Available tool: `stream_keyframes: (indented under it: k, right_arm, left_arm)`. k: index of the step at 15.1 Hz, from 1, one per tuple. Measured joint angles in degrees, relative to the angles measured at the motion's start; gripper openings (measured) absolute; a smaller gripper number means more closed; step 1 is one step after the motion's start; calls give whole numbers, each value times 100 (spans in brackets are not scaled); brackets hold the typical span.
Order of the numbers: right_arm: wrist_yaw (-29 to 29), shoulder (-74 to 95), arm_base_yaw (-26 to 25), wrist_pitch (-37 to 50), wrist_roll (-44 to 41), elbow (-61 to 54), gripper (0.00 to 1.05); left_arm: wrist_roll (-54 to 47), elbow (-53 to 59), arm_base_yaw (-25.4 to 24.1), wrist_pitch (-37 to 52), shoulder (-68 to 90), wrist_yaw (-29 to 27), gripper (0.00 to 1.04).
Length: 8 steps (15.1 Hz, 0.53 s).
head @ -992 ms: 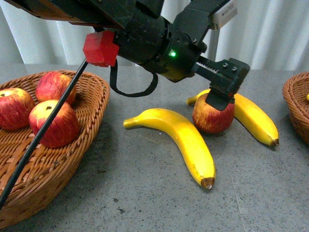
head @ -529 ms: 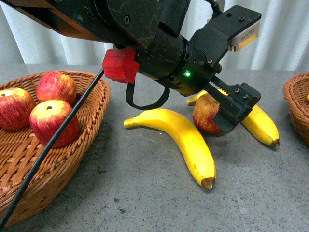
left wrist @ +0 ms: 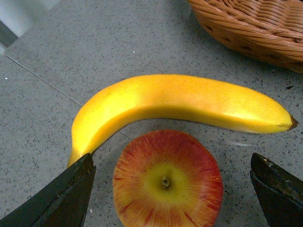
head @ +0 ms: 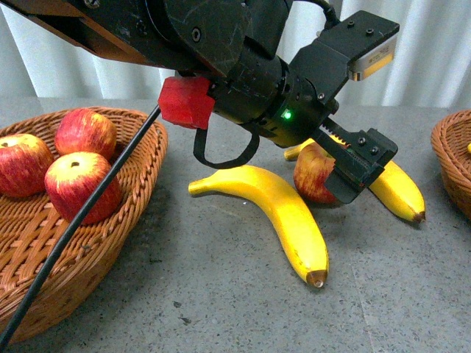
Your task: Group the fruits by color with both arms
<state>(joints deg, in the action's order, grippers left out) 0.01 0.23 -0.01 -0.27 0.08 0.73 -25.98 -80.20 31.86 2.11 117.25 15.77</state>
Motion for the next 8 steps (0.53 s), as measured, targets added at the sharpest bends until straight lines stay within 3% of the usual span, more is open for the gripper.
stream_keyframes:
  k: [8]
  right_arm:
    - [0,0,0,0,0,0,98]
  left_arm:
    - [201,-245,-118,-13,557,37,98]
